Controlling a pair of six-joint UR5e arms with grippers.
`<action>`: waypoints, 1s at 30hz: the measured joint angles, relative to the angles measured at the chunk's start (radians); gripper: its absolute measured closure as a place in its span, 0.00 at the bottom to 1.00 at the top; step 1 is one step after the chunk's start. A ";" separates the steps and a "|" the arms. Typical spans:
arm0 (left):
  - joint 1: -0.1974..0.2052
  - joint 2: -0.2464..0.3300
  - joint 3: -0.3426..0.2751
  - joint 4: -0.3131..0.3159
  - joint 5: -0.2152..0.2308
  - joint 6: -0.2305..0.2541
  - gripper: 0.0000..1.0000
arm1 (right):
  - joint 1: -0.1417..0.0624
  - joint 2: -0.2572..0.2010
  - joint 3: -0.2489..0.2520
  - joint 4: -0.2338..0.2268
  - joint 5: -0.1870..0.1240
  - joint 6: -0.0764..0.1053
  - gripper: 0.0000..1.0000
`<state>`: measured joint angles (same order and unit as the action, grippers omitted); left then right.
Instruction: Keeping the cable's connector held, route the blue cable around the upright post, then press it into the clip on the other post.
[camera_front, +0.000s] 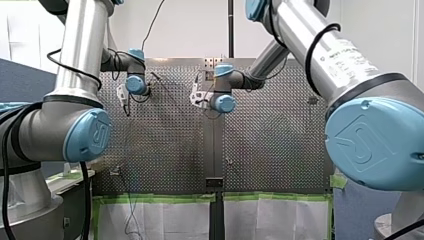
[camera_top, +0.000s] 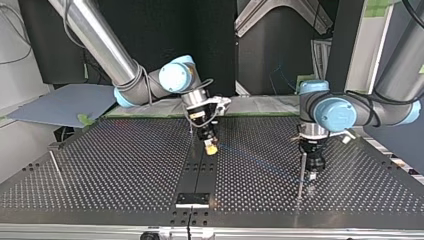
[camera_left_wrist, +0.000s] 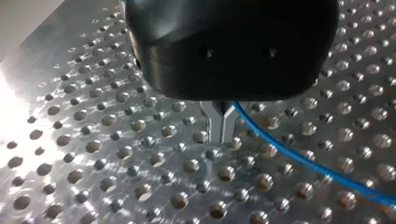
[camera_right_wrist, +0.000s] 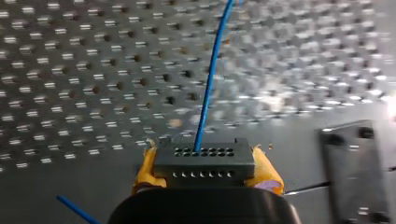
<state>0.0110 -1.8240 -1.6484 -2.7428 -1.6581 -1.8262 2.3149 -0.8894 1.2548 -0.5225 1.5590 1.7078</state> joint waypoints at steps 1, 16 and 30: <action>-0.002 0.000 0.000 -0.003 0.000 -0.003 1.00 | 0.001 0.005 0.000 0.004 0.000 -0.001 1.00; -0.015 0.000 0.000 -0.059 -0.009 -0.060 0.29 | 0.010 0.033 0.001 0.026 0.000 -0.008 1.00; -0.020 -0.002 0.000 -0.069 -0.022 -0.095 0.01 | 0.013 0.094 0.022 0.042 0.020 -0.012 1.00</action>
<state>-0.0095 -1.8256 -1.6485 -2.8121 -1.6802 -1.9207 2.3274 -0.7951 1.2768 -0.4809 1.5793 1.6955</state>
